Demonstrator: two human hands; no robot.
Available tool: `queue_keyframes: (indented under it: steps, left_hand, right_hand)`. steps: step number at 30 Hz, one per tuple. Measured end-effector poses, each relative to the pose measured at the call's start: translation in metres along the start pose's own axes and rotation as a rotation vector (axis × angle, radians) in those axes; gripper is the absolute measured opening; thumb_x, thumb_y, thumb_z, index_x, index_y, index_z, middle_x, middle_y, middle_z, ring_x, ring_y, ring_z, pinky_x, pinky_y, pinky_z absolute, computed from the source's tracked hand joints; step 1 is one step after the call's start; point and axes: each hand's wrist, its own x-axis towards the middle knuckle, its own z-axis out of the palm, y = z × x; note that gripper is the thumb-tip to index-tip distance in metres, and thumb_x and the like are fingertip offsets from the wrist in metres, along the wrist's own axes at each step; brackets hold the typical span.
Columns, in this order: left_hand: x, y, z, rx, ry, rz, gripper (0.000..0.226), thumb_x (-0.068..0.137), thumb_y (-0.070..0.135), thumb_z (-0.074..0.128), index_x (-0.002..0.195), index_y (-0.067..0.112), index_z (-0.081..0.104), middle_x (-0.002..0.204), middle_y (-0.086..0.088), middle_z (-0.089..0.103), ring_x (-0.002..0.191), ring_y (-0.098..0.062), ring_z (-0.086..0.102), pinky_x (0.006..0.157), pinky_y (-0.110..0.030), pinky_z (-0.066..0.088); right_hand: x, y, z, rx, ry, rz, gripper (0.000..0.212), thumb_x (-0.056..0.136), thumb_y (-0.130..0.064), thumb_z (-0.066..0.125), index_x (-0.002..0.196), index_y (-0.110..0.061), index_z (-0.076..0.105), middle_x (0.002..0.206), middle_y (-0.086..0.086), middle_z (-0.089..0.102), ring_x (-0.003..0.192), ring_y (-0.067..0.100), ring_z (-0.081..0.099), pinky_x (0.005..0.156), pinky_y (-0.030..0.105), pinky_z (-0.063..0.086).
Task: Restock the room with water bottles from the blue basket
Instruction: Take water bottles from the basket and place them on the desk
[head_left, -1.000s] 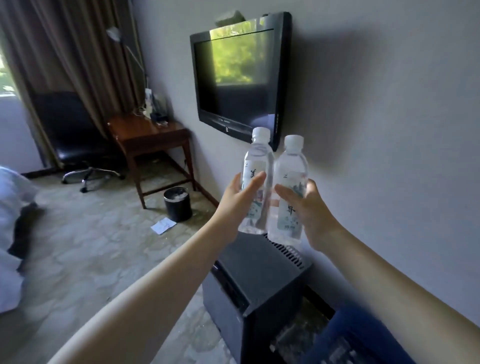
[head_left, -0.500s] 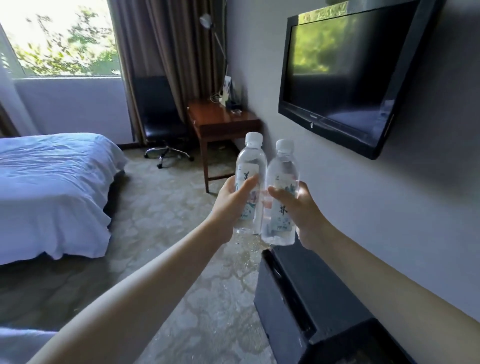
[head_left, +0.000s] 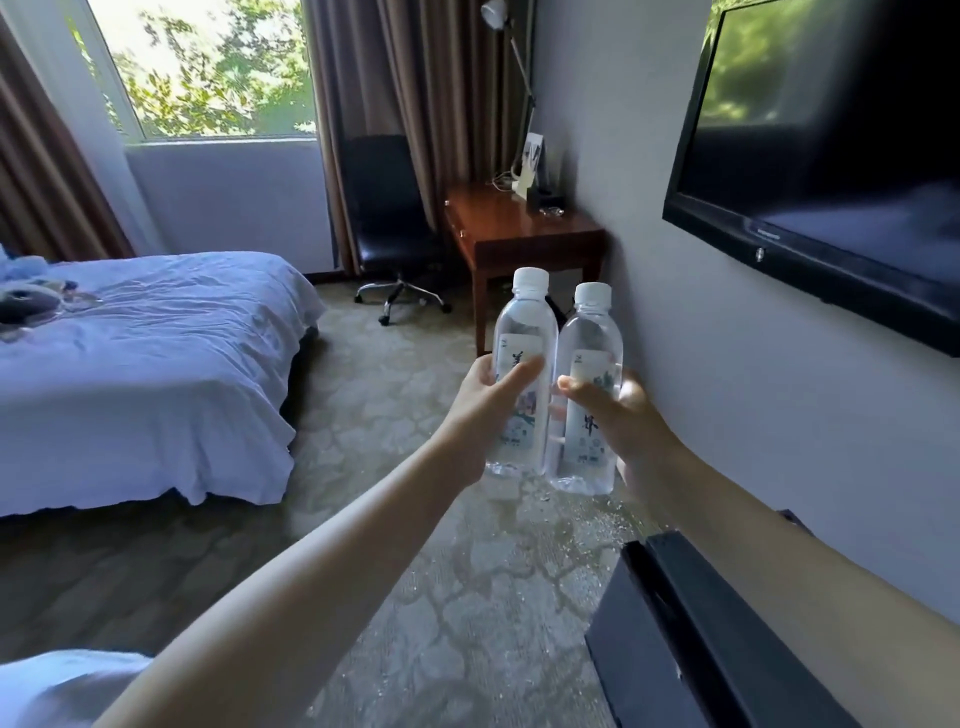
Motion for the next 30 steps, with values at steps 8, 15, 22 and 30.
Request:
queue_keyframes:
  steps: [8,15,22,30]
  left_hand:
    - [0.106,0.004,-0.022,-0.001,0.053,0.008,0.030,0.085,0.039,0.064,0.104,0.022,0.049,0.110,-0.014,0.064,0.093,-0.029,0.066,0.082,-0.048,0.056]
    - [0.198,0.013,-0.043,-0.008,0.129,-0.007,0.041,0.078,0.047,0.066,0.108,0.024,0.049,0.114,-0.017,0.064,0.095,-0.033,0.065,0.087,-0.057,0.053]
    - [0.281,0.021,-0.091,0.002,0.169,-0.021,0.052,0.069,0.052,0.064,0.111,0.025,0.048,0.114,-0.015,0.064,0.101,-0.033,0.065,0.089,-0.057,0.052]
    - [0.401,0.028,-0.169,0.018,0.099,-0.038,0.028,0.084,0.043,0.063,0.104,0.028,0.051,0.113,-0.014,0.065,0.099,-0.032,0.066,0.082,-0.050,0.056]
  right_hand:
    - [0.119,0.017,0.000,0.058,-0.018,0.048,0.022,0.085,-0.023,0.066,0.095,-0.027,0.047,0.093,-0.002,0.061,0.079,0.010,0.062,0.055,0.023,0.048]
    - [0.232,0.025,0.008,0.018,-0.082,0.087,0.076,0.070,-0.040,0.077,0.131,-0.022,0.034,0.118,0.005,0.058,0.105,0.026,0.063,0.088,0.048,0.053]
    - [0.330,0.037,0.042,-0.005,-0.141,0.131,0.084,0.061,-0.049,0.081,0.129,-0.026,0.036,0.119,0.006,0.060,0.106,0.028,0.063,0.093,0.053,0.049]
    - [0.447,0.056,0.098,0.057,-0.049,0.130,0.061,0.074,-0.035,0.076,0.122,-0.026,0.039,0.114,0.007,0.061,0.102,0.025,0.064,0.087,0.046,0.053]
